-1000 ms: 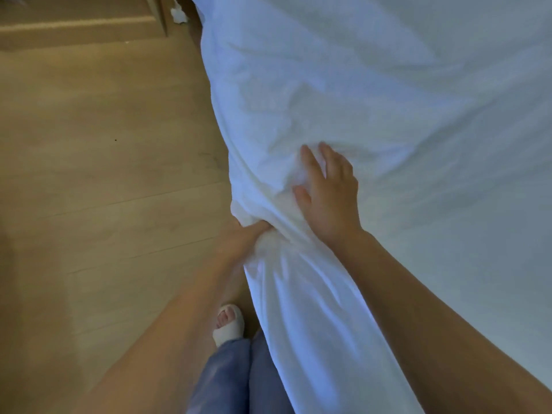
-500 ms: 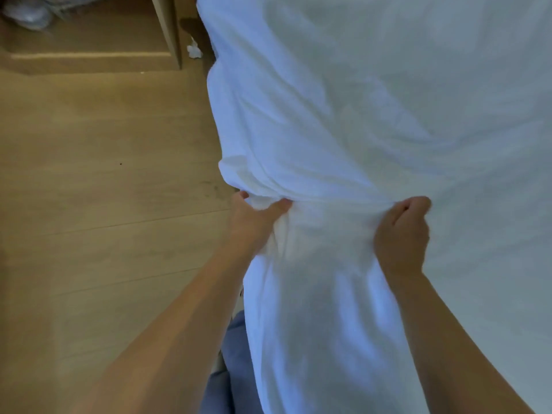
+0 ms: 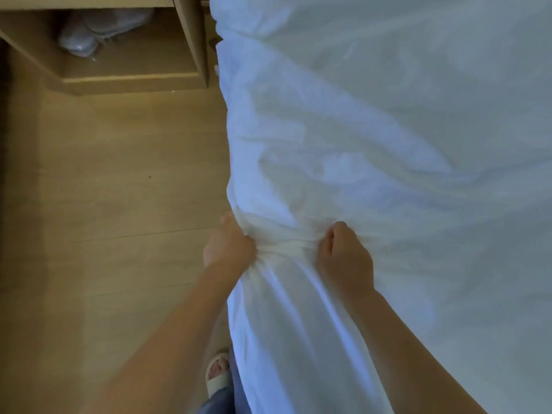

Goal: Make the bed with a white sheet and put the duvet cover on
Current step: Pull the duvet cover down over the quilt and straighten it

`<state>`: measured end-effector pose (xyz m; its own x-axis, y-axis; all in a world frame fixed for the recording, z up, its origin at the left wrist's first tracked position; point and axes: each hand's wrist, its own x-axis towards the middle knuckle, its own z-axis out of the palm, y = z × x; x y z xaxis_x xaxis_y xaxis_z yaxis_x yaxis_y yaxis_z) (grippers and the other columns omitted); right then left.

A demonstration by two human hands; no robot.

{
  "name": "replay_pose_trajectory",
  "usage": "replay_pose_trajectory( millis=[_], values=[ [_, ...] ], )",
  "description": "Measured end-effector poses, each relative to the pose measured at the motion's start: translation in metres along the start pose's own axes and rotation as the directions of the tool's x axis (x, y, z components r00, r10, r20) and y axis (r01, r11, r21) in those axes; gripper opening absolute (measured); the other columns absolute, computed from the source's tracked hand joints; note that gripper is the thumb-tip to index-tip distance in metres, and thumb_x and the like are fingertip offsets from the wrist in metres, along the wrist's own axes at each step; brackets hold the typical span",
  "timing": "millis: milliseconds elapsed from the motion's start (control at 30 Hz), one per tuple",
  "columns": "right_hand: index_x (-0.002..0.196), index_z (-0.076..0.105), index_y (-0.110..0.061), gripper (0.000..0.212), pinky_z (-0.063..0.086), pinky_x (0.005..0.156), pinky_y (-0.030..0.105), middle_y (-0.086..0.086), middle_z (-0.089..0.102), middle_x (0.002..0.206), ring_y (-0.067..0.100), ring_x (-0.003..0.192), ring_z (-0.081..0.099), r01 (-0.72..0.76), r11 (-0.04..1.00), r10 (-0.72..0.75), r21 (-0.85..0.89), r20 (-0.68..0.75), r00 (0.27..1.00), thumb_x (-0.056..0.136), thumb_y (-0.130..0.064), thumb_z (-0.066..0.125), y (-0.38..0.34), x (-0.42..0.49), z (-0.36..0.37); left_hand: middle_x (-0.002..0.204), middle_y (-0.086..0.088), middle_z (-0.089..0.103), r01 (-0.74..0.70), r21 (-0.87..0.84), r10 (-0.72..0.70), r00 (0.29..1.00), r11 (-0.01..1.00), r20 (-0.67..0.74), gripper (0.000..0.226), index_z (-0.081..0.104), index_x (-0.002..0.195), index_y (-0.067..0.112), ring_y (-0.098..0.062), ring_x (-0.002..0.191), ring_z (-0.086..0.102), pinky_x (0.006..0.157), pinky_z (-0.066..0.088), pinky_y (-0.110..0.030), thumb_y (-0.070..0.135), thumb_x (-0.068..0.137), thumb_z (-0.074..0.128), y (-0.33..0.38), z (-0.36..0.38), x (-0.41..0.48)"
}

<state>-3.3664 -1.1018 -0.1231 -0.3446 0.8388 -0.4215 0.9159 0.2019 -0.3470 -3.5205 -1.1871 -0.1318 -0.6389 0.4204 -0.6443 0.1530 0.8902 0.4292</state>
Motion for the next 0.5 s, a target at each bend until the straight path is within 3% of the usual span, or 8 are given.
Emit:
replay_pose_trajectory(
  millis=[100, 133, 233, 300, 400, 433, 500],
  values=[
    [0.124, 0.049, -0.003, 0.043, 0.036, 0.087, 0.035, 0.017, 0.050, 0.117, 0.033, 0.108, 0.046, 0.158, 0.976, -0.128, 0.146, -0.198, 0.972, 0.090, -0.029, 0.050, -0.020, 0.019, -0.009, 0.081, -0.008, 0.048, -0.030, -0.266, 0.031, 1.000, 0.964, 0.000, 0.014, 0.048, 0.080, 0.011, -0.023, 0.074, 0.049, 0.058, 0.039, -0.026, 0.009, 0.069, 0.056, 0.032, -0.010, 0.016],
    [0.131, 0.045, -0.001, 0.053, 0.033, 0.094, 0.035, 0.019, 0.047, 0.123, 0.034, 0.113, 0.042, 0.192, 0.964, -0.153, 0.184, -0.209, 0.966, 0.089, -0.033, 0.054, -0.029, 0.026, -0.012, 0.088, -0.008, 0.051, -0.053, -0.306, 0.031, 0.996, 0.950, -0.078, 0.016, 0.051, 0.083, 0.012, -0.022, 0.079, 0.050, 0.062, 0.041, -0.027, 0.012, 0.070, 0.060, 0.039, -0.014, 0.019],
    [0.147, 0.022, -0.007, 0.080, 0.020, 0.108, 0.034, 0.018, 0.029, 0.145, 0.031, 0.132, 0.025, 0.226, 0.964, -0.207, 0.142, -0.134, 0.969, 0.086, -0.041, 0.062, -0.054, 0.054, -0.015, 0.121, -0.003, 0.051, -0.179, -0.253, 0.084, 0.934, 0.951, -0.347, 0.052, 0.049, 0.122, 0.011, -0.021, 0.115, 0.046, 0.095, 0.040, -0.034, 0.038, 0.081, 0.065, 0.059, -0.024, 0.028],
    [0.151, 0.007, -0.013, 0.090, 0.012, 0.113, 0.038, 0.014, 0.012, 0.155, 0.029, 0.142, 0.011, 0.244, 0.970, -0.241, 0.004, -0.139, 0.960, 0.085, -0.046, 0.060, -0.064, 0.073, -0.015, 0.122, -0.001, 0.052, -0.183, -0.155, 0.127, 0.941, 0.971, -0.313, 0.061, 0.046, 0.126, 0.013, -0.021, 0.115, 0.049, 0.092, 0.041, -0.035, 0.053, 0.082, 0.060, 0.075, -0.027, 0.038],
    [0.151, 0.000, -0.016, 0.091, 0.004, 0.113, 0.048, 0.011, -0.001, 0.158, 0.029, 0.145, 0.001, 0.211, 0.969, -0.232, -0.128, -0.184, 0.955, 0.086, -0.046, 0.057, -0.069, 0.098, -0.020, 0.116, -0.006, 0.057, -0.145, 0.159, 0.161, 0.983, 0.976, -0.092, 0.037, 0.045, 0.119, 0.012, -0.027, 0.103, 0.057, 0.076, 0.040, -0.033, 0.039, 0.095, 0.049, 0.090, -0.027, 0.054],
    [0.151, 0.004, -0.018, 0.085, 0.003, 0.113, 0.049, 0.009, 0.002, 0.158, 0.028, 0.144, 0.002, 0.191, 0.972, -0.213, -0.135, -0.179, 0.960, 0.088, -0.044, 0.055, -0.069, 0.105, -0.024, 0.115, -0.007, 0.057, -0.176, 0.232, 0.198, 0.977, 0.957, -0.075, 0.028, 0.047, 0.115, 0.011, -0.027, 0.101, 0.057, 0.073, 0.039, -0.033, 0.032, 0.098, 0.044, 0.092, -0.030, 0.055],
    [0.145, 0.030, -0.019, 0.057, 0.005, 0.111, 0.049, 0.008, 0.024, 0.152, 0.026, 0.140, 0.018, 0.195, 0.961, -0.226, -0.197, -0.148, 0.963, 0.094, -0.037, 0.048, -0.067, 0.117, -0.030, 0.108, -0.006, 0.056, -0.249, 0.270, 0.284, 0.954, 0.930, -0.100, 0.020, 0.050, 0.106, 0.011, -0.026, 0.091, 0.055, 0.067, 0.039, -0.033, 0.026, 0.100, 0.038, 0.093, -0.036, 0.051]
  ],
)
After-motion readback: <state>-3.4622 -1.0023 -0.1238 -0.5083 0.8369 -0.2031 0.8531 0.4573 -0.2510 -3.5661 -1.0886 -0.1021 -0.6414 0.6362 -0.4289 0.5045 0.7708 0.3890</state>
